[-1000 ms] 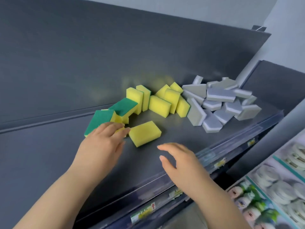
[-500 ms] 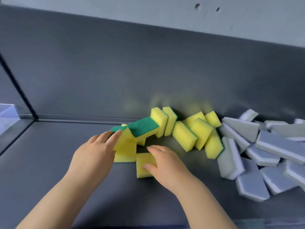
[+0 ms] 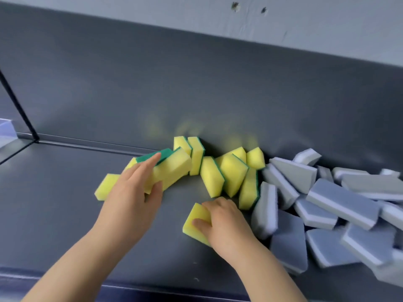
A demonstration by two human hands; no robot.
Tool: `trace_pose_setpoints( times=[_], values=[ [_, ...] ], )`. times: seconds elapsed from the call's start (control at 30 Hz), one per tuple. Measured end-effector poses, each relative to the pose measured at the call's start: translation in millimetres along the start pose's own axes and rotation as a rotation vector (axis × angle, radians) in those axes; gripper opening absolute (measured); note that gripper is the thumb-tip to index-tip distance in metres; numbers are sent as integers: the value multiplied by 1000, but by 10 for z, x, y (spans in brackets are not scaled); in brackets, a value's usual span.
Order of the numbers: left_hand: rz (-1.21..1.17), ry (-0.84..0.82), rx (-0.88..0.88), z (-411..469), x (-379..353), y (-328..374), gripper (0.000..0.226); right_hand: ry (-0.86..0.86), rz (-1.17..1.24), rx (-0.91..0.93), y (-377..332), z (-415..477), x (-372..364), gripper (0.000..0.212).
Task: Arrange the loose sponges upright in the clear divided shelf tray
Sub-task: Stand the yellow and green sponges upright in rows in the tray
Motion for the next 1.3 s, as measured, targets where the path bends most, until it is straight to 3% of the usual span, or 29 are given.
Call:
trace_pose_setpoints(
  times=[0.33,0.43,0.53,0.63,0.73,0.83,0.9,1.07,1.17,1.3],
  values=[
    [-183,-124,29,-305,-407,289,83,145,122,2,358,-307,86,39],
    [-162,-151,72,-333,-444,301,75,242,302,66,404,-394,179,39],
    [-204,-180,106,-346,-482,297,50,373,522,93,450,-421,224,47],
    [-262,-178,108,-376,-539,353,51,411,674,147,504,-428,218,41],
    [-264,-179,136,-429,-599,418,66,339,731,172,508,-456,192,46],
    [-160,-129,-58,-433,-573,399,96,347,741,170,504,-464,151,44],
    [-108,-138,-141,-432,-541,378,102,366,767,174,503,-456,132,38],
    [-49,-112,-213,-388,-448,454,46,281,909,88,553,-432,125,36],
    [-74,-90,-153,-397,-350,388,45,288,951,69,524,-470,164,32],
    [-106,57,-101,-426,-45,277,45,315,913,80,339,-544,227,30]
  ],
)
Point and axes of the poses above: each hand's wrist, its own z-axis towards the middle knuckle, its own x-axis out of the back of the hand, y = z × x, the point moved 4 cm from there along z, towards the middle knuckle, and after that the axes turned 15 degrees about -x, right-handed, at the moved point
